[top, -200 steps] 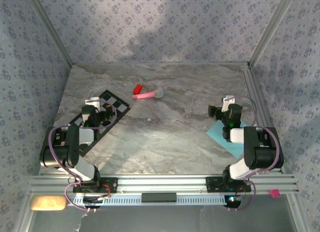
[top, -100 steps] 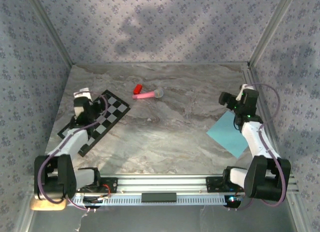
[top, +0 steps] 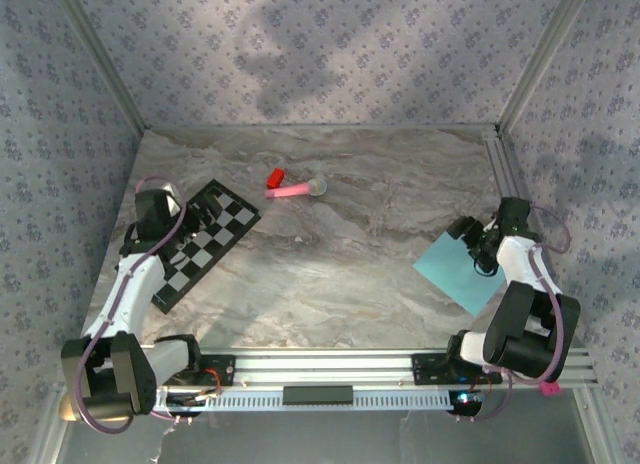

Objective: Fold a paper plane with a square sheet of paper (pick it up from the middle)
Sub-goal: Move the square sheet of paper to the center of the table.

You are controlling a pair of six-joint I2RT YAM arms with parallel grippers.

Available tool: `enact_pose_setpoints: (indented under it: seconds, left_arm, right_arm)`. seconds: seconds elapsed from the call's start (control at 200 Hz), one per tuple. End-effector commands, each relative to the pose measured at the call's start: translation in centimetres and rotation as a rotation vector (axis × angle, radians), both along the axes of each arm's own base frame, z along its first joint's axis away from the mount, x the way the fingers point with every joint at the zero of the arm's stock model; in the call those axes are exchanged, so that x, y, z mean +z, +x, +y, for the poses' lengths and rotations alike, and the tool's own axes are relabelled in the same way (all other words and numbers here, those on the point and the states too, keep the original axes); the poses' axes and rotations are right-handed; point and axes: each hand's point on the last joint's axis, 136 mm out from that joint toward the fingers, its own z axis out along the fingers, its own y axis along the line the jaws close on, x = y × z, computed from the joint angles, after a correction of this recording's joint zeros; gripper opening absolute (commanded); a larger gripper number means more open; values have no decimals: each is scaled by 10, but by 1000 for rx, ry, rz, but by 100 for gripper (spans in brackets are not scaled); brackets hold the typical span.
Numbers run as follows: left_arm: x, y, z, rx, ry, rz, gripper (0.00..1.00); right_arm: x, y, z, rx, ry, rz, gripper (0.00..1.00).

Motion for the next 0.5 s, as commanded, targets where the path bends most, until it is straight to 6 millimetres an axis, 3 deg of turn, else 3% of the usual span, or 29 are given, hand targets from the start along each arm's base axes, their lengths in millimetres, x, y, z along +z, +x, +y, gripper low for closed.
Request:
enact_pose_setpoints:
  seconds: [0.0, 0.235, 0.495]
  left_arm:
    - [-5, -15, -31, -83, -96, 52, 100]
    - [-12, -16, -53, -135, -117, 93, 100]
    - [9, -16, -81, -255, -183, 8, 100]
  right_arm:
    - [-17, -17, 8, -7, 54, 96, 89]
    - [-32, -18, 10, 36, 44, 156, 85]
    - [-49, -16, 24, 128, 50, 247, 84]
